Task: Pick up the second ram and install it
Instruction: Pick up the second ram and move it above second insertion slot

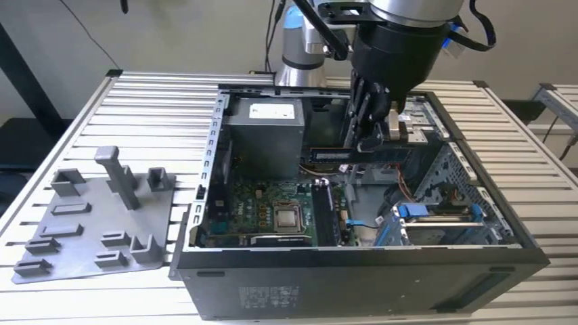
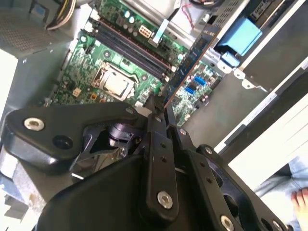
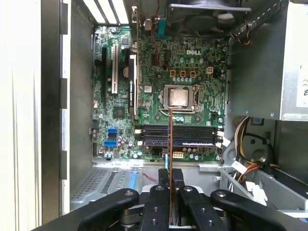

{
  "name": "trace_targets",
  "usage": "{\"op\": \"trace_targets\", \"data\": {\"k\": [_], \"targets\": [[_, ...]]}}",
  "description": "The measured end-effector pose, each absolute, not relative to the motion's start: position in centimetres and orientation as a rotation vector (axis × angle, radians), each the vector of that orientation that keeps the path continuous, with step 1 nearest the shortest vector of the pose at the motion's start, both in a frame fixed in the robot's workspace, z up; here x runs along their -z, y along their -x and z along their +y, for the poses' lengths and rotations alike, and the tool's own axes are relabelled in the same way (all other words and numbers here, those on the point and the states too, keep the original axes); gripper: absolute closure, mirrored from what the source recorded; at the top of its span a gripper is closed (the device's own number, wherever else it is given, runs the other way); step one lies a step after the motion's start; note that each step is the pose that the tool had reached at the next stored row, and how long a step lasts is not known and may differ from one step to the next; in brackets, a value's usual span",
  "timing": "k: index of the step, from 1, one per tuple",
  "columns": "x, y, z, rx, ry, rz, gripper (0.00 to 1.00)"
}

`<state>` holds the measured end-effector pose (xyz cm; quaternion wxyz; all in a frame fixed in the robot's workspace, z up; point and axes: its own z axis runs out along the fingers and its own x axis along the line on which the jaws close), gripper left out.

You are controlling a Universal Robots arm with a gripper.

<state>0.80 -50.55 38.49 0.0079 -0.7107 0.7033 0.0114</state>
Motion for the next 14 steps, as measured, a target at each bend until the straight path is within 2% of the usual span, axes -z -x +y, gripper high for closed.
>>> {"op": "trace_targets", "data": {"k": [7, 14], "targets": [[-38.5, -0.8, -50.4, -0.036, 2.222, 2.198, 0.86], [-38.5, -0.7, -49.0, -0.035, 2.222, 2.199, 0.86]]}}
